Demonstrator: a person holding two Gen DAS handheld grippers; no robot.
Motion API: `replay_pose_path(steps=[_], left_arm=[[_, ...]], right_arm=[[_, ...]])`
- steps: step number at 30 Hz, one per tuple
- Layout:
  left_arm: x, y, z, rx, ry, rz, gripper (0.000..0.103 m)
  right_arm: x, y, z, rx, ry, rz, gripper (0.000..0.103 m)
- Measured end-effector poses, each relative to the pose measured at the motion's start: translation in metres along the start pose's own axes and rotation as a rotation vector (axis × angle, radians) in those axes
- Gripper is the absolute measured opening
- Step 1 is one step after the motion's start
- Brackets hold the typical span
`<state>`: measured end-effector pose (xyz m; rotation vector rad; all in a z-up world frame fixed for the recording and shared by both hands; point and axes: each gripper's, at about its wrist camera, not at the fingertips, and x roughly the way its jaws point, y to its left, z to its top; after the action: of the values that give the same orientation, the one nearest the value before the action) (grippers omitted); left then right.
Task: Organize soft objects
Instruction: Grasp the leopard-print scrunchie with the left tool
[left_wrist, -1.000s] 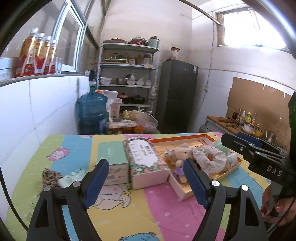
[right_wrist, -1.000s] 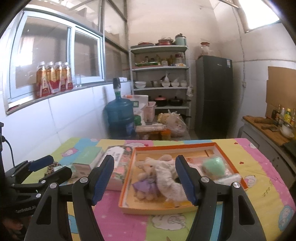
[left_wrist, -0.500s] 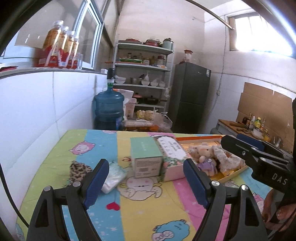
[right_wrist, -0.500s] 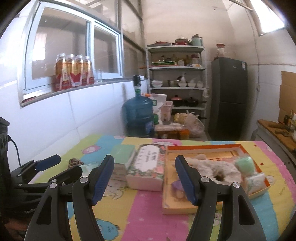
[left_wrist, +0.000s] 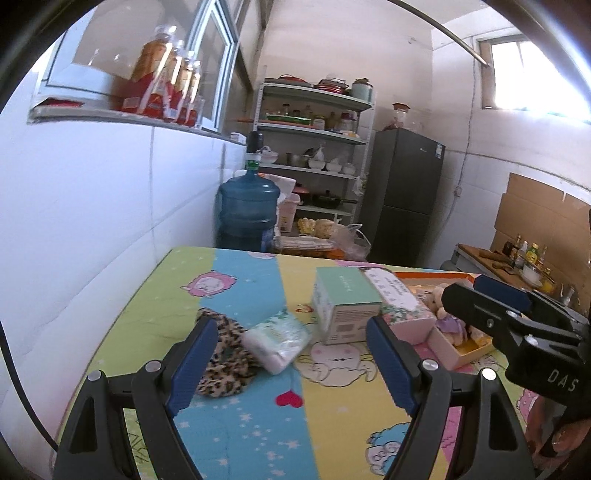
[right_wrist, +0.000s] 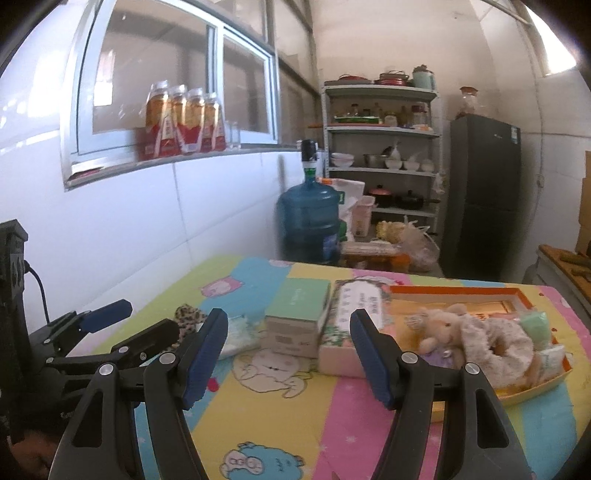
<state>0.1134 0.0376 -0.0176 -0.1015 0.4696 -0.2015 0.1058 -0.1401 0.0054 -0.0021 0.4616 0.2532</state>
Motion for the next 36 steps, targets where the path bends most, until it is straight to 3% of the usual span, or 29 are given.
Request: replay_pose_path(steps=[10,18,25,31,36], left_arm=[[0.008,0.038,-0.012,-0.041,0.031,0.055,0.082],[0.038,0.067,-0.016,-0.065,0.095,0.106,0.082],[0.077,0.082,-0.024,-0.050,0.192,0.152,0.082],[0.107,0.091,-0.028,-0.088,0.330,0.102,0.082],[0.119,0.095,-0.024,-0.095,0.368,0.100,0.070]], right_arm=[[0.025,0.023,-0.004,-0.016,0.040,0.037,0.070],[0.043,0.029,-0.008,-0.008,0.064,0.051,0.070],[0.069,0.031,-0.012,0.005,0.103,0.073,0.070],[0.091,0.039,-0.017,0.005,0.136,0.099,0.070],[0.102,0.045,-0.019,0.009,0.147,0.119,0.070]])
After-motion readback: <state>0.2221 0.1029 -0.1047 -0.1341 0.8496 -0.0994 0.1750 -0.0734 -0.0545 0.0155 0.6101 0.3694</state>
